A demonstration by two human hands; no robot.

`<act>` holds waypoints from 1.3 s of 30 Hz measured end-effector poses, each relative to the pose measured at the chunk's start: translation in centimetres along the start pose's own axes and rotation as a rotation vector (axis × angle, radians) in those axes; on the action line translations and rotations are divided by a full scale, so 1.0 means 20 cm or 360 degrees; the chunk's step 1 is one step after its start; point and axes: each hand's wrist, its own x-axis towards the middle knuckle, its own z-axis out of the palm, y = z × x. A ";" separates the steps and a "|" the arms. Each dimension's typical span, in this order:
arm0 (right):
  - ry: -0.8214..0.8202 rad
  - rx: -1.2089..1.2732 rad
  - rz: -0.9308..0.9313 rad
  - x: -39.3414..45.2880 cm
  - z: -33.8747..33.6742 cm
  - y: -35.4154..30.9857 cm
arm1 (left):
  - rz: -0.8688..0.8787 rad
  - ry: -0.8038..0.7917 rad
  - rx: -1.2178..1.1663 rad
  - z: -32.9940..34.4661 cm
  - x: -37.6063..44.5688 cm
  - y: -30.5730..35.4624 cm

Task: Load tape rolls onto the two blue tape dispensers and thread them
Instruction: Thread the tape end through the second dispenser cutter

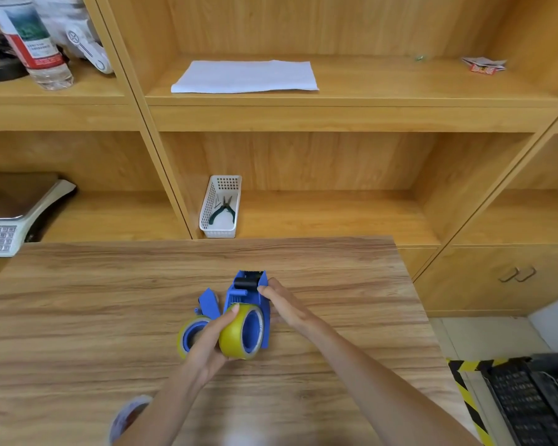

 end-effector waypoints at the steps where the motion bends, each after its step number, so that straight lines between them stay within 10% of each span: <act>1: 0.0000 -0.0017 -0.0015 0.00 0.00 0.00 | -0.0009 -0.0006 -0.0004 0.00 0.00 0.01; 13: 0.0207 -0.0958 -0.0862 -0.02 -0.04 -0.11 | 0.0064 0.0027 -0.0007 0.05 -0.01 0.04; 27: 0.0231 -0.1649 -0.0713 -0.02 -0.03 -0.22 | 0.0087 0.0103 0.0169 0.06 -0.02 0.04; 39: 0.0285 -0.1341 -0.0724 0.03 -0.03 -0.19 | -0.0035 -0.0111 -0.0083 0.08 0.01 0.05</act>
